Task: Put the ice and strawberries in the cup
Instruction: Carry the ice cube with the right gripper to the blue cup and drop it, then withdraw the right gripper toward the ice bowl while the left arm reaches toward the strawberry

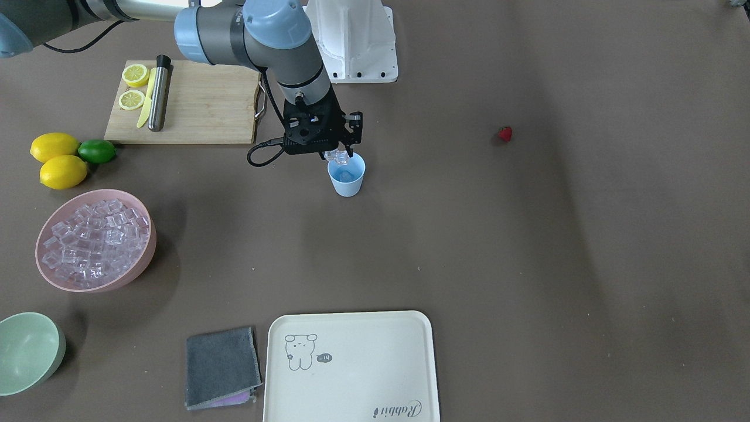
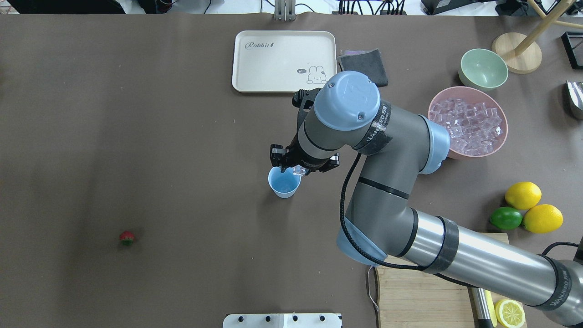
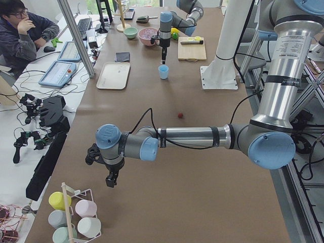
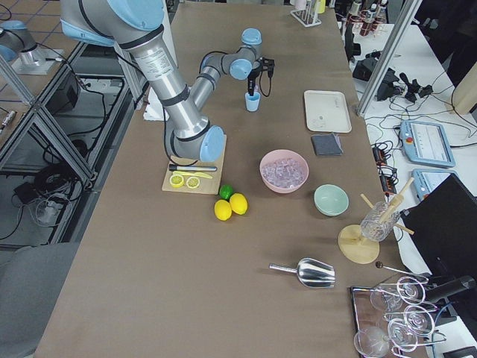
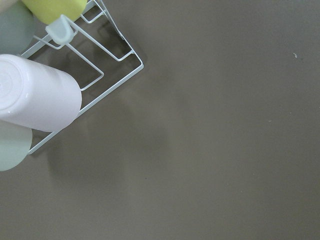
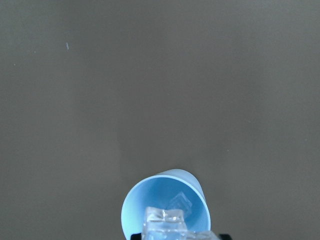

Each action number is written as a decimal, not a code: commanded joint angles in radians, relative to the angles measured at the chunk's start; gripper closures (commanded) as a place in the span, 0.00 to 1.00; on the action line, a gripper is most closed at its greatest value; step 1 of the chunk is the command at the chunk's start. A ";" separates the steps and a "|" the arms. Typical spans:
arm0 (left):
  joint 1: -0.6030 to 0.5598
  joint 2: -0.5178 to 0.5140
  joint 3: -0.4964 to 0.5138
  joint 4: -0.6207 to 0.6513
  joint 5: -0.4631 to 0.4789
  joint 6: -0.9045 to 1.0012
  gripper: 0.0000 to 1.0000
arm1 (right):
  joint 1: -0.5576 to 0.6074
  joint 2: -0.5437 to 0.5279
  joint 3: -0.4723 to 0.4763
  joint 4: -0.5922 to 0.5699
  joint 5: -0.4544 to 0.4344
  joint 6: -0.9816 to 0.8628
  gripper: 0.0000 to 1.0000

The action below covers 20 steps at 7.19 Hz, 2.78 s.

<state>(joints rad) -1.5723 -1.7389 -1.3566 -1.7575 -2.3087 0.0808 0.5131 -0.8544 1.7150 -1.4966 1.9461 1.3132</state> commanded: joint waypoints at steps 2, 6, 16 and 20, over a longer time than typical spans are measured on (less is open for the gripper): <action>0.000 -0.014 0.031 -0.025 0.002 -0.001 0.02 | -0.015 0.012 -0.009 -0.001 -0.006 0.001 1.00; 0.000 -0.014 0.040 -0.033 0.002 -0.001 0.02 | -0.011 0.026 -0.009 -0.001 -0.035 0.020 0.01; 0.502 0.187 -0.470 -0.548 0.261 -0.838 0.02 | 0.405 -0.317 0.199 0.012 0.209 -0.349 0.01; 0.975 0.257 -0.723 -0.363 0.620 -1.243 0.02 | 0.432 -0.324 0.170 0.013 0.205 -0.359 0.01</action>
<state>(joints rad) -0.7327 -1.4910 -1.9899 -2.2151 -1.7991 -1.0627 0.9410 -1.1770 1.8899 -1.4836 2.1523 0.9573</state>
